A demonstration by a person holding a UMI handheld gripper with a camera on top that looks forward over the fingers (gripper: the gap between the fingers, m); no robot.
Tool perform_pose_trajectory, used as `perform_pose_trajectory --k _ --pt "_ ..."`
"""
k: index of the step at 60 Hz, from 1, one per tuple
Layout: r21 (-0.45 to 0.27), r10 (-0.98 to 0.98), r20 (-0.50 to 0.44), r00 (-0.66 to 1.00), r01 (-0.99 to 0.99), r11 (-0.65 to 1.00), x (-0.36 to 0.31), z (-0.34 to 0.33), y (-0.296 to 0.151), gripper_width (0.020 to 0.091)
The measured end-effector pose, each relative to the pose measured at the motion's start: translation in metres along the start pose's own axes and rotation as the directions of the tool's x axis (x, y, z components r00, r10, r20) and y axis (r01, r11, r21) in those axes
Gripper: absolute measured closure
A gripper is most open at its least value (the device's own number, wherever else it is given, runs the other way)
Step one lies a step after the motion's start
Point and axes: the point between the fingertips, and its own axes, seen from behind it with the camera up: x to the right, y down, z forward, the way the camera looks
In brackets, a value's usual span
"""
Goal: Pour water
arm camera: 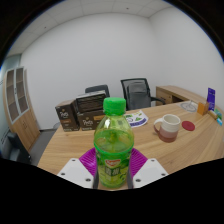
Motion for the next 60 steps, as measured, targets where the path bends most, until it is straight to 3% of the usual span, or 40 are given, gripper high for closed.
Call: perform_pose_trajectory --k 10,17,27,42,52,60 --pt "-0.052 0.205 0.094 0.974 -0.201 0.978 0.022 0.014 -0.037 0.0711" --pt "-0.131 0.423 0.175 0.889 -0.404 0.905 0.038 0.029 -0.053 0.0711" --pt "-0.284 0.749 0.202 0.631 -0.694 0.662 0.06 0.046 -0.073 0.0712" --pt "-0.459 0.981 0.138 0.136 -0.869 0.185 0.059 0.061 -0.102 0.0712" --pt "-0.476 0.993 0.061 -0.104 -0.877 -0.062 0.067 0.066 -0.108 0.0712" --pt "-0.476 0.985 0.014 -0.175 -0.867 -0.147 0.074 0.069 -0.102 0.0713"
